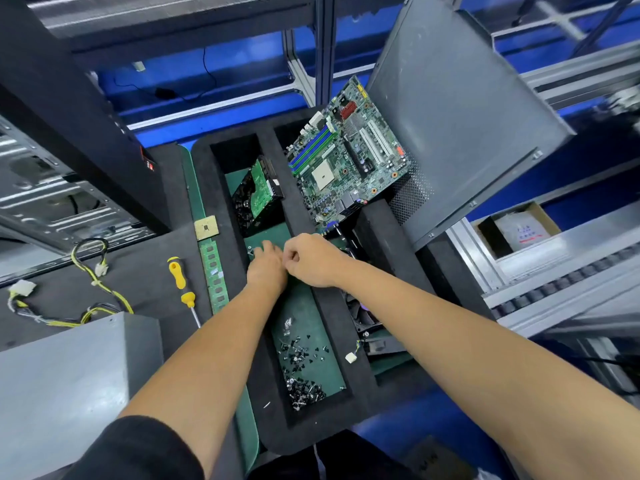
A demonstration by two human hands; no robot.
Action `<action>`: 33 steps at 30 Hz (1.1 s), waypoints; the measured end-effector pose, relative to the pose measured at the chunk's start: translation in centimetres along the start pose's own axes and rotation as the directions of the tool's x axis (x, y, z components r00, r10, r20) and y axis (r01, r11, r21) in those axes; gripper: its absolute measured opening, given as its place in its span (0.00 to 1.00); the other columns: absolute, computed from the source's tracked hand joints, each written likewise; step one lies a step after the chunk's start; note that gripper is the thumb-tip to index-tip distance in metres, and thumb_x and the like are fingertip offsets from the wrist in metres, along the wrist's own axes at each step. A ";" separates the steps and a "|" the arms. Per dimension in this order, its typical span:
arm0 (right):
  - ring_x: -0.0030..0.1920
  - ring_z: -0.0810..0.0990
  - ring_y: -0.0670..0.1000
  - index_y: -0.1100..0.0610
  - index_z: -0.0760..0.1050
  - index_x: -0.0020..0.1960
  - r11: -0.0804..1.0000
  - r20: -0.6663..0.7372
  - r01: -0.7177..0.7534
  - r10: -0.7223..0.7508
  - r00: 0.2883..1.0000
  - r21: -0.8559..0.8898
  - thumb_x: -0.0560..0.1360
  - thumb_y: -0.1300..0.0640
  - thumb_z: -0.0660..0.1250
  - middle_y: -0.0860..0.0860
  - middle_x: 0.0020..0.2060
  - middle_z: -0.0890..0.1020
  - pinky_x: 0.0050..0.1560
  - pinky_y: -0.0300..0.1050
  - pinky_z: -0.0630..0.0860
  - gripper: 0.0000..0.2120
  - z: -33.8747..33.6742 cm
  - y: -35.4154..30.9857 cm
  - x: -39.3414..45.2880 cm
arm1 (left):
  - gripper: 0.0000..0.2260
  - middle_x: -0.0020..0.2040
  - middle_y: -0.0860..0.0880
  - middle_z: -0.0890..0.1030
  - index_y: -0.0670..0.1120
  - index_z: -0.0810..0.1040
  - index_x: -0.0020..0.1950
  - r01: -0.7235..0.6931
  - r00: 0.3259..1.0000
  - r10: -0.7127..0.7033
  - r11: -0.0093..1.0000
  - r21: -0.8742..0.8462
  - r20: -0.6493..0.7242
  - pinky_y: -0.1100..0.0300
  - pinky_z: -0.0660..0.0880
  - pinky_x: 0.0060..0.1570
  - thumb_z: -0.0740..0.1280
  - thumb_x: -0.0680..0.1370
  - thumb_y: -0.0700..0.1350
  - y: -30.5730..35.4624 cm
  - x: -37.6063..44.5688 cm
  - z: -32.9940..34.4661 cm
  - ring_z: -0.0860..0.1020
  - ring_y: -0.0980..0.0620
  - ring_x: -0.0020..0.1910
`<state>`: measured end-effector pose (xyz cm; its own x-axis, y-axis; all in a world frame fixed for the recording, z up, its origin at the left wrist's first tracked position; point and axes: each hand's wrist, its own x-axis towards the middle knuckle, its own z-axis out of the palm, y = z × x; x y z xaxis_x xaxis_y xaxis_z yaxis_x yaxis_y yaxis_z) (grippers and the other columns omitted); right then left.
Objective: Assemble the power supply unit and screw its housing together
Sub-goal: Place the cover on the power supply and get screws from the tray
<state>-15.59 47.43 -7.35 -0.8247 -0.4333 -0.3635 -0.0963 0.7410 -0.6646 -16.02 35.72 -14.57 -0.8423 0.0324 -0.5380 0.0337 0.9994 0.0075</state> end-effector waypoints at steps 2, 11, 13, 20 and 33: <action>0.38 0.76 0.51 0.58 0.79 0.41 1.000 0.008 0.000 0.000 1.000 -0.003 0.75 0.65 0.61 0.48 0.34 0.77 0.35 0.39 0.70 0.09 0.1 0.0 0.3 | 0.22 0.70 0.37 0.61 0.37 0.58 0.74 0.003 1.000 -0.003 1.000 -0.006 -0.030 0.51 0.69 0.64 0.59 0.80 0.38 0.0 0.0 0.1 0.62 0.39 0.70; 0.43 0.77 0.54 0.58 0.77 0.41 0.999 0.042 0.005 -0.003 0.999 -0.039 0.76 0.64 0.60 0.54 0.41 0.80 0.43 0.44 0.73 0.09 0.5 -0.8 1.1 | 0.13 0.62 0.40 0.76 0.38 0.72 0.63 -0.023 0.999 0.021 0.999 -0.045 -0.038 0.55 0.72 0.56 0.56 0.80 0.35 0.1 -0.7 0.4 0.76 0.44 0.61; 0.43 0.77 0.53 0.60 0.78 0.42 0.999 0.050 -0.014 0.016 0.999 -0.043 0.76 0.64 0.60 0.55 0.43 0.81 0.42 0.42 0.71 0.08 0.5 -0.8 1.3 | 0.13 0.62 0.41 0.76 0.39 0.73 0.62 -0.010 1.000 0.010 0.999 -0.043 -0.011 0.55 0.72 0.56 0.56 0.80 0.35 0.2 -0.9 0.5 0.76 0.44 0.61; 0.45 0.78 0.55 0.64 0.79 0.43 0.999 0.034 -0.008 0.009 0.999 -0.035 0.75 0.65 0.60 0.55 0.42 0.82 0.46 0.45 0.76 0.09 -0.2 -0.7 1.1 | 0.14 0.59 0.41 0.77 0.39 0.74 0.61 0.036 0.999 -0.034 0.998 -0.057 0.030 0.54 0.74 0.52 0.57 0.78 0.34 0.3 -1.2 0.8 0.77 0.42 0.59; 0.45 0.80 0.57 0.60 0.78 0.43 0.998 0.070 -0.016 0.021 0.997 -0.063 0.77 0.61 0.61 0.55 0.41 0.82 0.46 0.48 0.78 0.08 0.0 -0.9 -0.1 | 0.20 0.67 0.42 0.68 0.38 0.59 0.73 -0.005 0.999 0.001 0.993 0.118 0.034 0.54 0.72 0.59 0.57 0.81 0.37 0.6 -2.0 2.2 0.70 0.44 0.65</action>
<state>-15.39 46.80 -6.71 -0.7856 -0.4525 -0.4219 -0.1179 0.7789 -0.6159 -13.15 36.25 -15.30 -0.8236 0.0330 -0.5662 0.1012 0.9909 -0.0893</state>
